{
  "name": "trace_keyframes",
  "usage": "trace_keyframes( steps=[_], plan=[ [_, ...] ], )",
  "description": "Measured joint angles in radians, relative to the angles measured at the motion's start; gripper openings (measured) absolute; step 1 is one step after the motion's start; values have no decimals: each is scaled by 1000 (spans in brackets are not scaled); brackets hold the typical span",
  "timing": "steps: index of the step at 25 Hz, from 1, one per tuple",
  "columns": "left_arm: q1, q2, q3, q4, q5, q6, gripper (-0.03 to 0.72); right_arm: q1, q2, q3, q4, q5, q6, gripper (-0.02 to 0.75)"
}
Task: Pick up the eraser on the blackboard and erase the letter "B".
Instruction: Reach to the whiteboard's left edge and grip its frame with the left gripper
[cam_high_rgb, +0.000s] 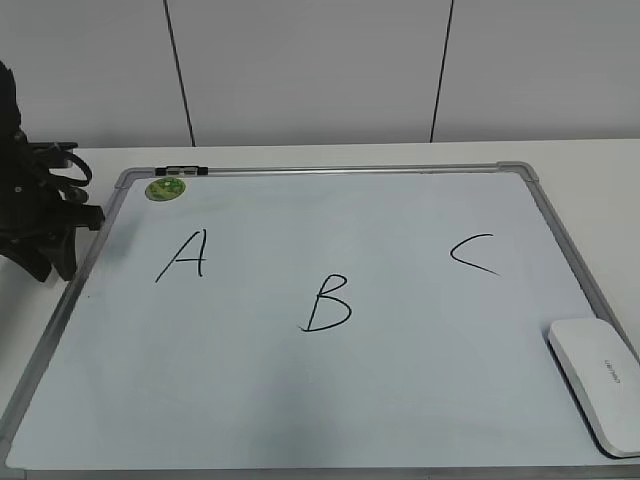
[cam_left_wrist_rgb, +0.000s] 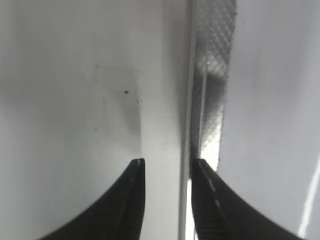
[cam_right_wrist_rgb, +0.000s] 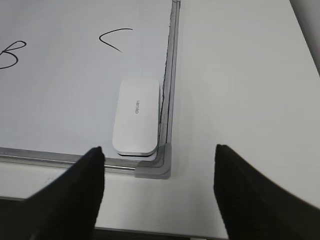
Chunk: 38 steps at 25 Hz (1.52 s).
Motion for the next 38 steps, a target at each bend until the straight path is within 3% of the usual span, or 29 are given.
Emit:
trace_keyframes(
  steps=[25,27,32,38],
  plan=[
    [-3,29,-6,-29,-18,16,239,0,0,0,0,0,0,510],
    [-3,29,-6,-29,-18,16,205,0,0,0,0,0,0,510],
    [-7,29,-6,-33,-20,18,34,0,0,0,0,0,0,510],
    [-7,29,-6,-35,-23,18,16,0,0,0,0,0,0,510]
  ],
)
